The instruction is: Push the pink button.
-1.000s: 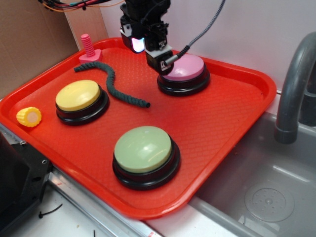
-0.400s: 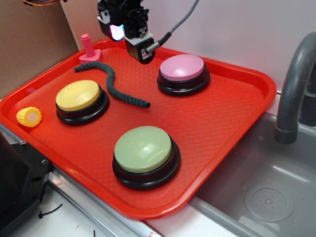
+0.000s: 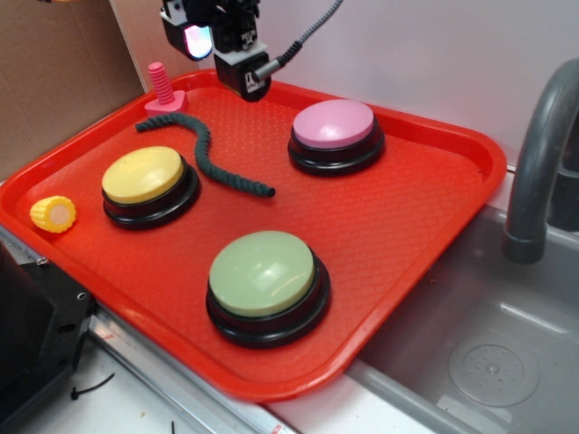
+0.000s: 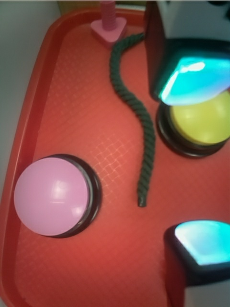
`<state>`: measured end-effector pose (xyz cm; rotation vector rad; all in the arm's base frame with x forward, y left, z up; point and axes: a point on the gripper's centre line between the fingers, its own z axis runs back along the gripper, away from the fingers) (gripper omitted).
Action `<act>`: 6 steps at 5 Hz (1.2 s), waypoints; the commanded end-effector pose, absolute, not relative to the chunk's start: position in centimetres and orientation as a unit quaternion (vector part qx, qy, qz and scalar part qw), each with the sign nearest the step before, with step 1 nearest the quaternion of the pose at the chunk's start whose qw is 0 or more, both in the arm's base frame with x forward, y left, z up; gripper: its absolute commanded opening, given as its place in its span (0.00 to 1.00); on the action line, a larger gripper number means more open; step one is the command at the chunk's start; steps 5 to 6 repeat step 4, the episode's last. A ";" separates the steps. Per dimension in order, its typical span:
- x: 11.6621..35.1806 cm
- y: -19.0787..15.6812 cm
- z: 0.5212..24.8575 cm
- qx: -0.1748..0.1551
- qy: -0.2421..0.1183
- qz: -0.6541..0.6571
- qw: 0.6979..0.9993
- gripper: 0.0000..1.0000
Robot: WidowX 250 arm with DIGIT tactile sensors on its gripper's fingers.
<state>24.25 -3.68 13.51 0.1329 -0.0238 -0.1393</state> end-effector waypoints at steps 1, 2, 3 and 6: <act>24.2 -4.5 17.3 0.075 -0.042 -0.050 0.995 1.00; 23.9 -4.5 17.8 0.077 -0.048 -0.047 0.995 1.00; 23.6 -4.4 18.1 0.071 -0.049 -0.049 0.995 1.00; 23.3 -4.5 18.9 0.059 -0.049 -0.060 0.995 1.00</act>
